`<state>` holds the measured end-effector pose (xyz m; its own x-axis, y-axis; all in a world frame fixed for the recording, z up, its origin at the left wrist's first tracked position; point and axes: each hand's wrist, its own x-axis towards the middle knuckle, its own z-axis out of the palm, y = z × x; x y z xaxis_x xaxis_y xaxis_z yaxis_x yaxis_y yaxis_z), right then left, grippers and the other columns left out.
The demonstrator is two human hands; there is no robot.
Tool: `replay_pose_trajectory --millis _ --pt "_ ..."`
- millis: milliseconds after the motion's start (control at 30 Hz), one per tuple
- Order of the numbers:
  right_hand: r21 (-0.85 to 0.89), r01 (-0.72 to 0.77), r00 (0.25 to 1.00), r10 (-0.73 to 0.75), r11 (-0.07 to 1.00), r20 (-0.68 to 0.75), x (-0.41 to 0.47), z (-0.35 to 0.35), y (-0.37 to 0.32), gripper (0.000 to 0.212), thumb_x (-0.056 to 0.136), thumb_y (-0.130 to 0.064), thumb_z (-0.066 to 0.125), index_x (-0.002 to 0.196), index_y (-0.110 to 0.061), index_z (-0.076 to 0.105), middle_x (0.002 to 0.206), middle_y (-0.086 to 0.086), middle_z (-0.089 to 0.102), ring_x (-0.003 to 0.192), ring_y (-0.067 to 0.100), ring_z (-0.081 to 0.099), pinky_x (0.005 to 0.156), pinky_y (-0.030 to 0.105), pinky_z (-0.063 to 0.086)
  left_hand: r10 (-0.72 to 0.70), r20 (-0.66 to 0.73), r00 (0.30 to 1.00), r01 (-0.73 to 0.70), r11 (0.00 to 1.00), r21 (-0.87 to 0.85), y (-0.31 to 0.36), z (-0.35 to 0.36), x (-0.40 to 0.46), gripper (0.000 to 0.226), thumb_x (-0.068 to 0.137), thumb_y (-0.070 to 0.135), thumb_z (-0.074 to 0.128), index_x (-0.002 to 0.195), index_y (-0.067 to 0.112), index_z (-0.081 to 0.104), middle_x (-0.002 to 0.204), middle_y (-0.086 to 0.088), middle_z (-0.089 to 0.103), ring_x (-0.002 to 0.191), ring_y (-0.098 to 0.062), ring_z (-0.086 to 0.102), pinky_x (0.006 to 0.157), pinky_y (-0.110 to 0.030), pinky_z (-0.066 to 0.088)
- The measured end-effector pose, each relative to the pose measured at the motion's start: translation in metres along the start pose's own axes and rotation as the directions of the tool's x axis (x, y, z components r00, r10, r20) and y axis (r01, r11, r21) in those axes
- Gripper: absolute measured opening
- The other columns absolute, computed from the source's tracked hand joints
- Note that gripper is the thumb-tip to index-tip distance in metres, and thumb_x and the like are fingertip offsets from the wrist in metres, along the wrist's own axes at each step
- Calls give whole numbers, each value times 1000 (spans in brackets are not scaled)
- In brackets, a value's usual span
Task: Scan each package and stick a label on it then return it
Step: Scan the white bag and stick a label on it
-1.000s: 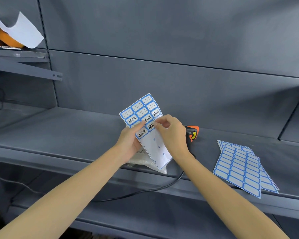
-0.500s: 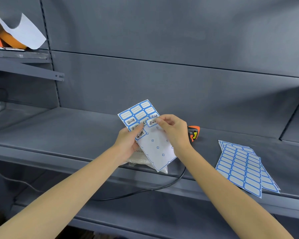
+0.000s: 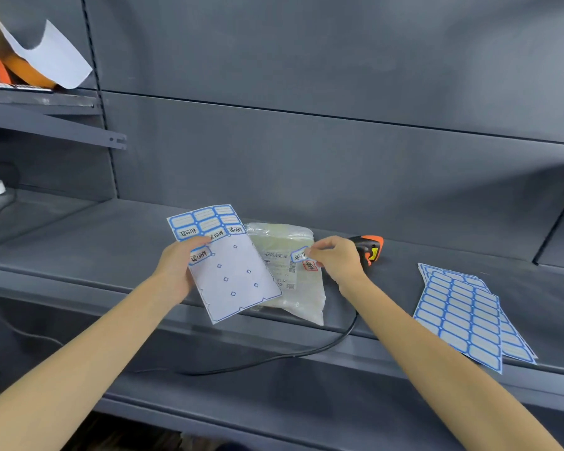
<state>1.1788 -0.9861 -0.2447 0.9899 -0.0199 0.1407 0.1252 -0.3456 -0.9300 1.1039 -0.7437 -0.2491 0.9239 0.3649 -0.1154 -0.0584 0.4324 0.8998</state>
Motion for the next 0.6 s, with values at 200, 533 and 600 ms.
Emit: replay_pose_trajectory --millis 200,533,600 --pt "-172 -44 988 69 984 140 7 3 -1 15 79 -8 77 70 -13 65 66 1 62 57 10 54 52 13 41 -63 -28 998 64 998 19 2 -4 -1 23 88 9 59 110 13 63 104 -10 68 79 -26 64 75 -39 51" --pt "-675 301 953 -189 674 237 5 13 12 8 86 -16 60 93 -19 64 98 -1 69 97 23 59 92 27 34 -63 -14 998 63 998 22 -2 0 -2 18 89 9 58 104 16 65 100 -7 70 78 -22 65 69 -35 51" --pt "-653 415 910 -288 634 300 2 9 16 25 89 -8 52 101 -22 70 104 -1 69 100 24 54 89 28 35 -61 -17 998 61 998 23 -2 1 -2 14 89 10 58 98 17 66 99 -6 70 77 -22 66 68 -34 51"
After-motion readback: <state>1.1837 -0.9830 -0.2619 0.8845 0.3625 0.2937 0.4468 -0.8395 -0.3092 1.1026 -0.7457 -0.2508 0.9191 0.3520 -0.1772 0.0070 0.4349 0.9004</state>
